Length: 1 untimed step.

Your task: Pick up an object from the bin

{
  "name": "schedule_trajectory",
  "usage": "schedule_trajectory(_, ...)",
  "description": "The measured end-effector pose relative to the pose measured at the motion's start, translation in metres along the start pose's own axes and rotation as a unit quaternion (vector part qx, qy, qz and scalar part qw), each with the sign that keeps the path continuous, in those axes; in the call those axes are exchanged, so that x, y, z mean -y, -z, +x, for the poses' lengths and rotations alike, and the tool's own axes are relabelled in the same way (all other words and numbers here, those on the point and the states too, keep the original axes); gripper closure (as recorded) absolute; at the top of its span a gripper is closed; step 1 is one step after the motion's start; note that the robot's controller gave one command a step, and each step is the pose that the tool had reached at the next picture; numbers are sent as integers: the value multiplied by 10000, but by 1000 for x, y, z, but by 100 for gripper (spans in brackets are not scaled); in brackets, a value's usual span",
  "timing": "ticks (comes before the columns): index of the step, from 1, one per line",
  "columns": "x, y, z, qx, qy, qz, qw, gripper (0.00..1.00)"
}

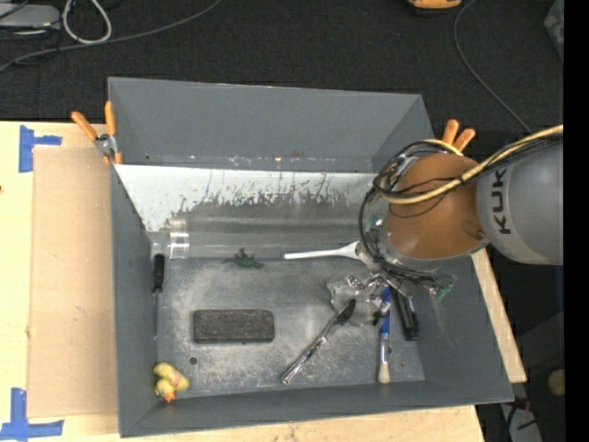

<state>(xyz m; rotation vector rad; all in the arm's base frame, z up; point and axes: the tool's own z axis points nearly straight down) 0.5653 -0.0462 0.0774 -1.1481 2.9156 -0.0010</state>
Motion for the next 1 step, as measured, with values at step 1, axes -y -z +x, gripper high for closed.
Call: schedule_trajectory(1, -2, 22, 0, -12, -9, -22, 10000, 100)
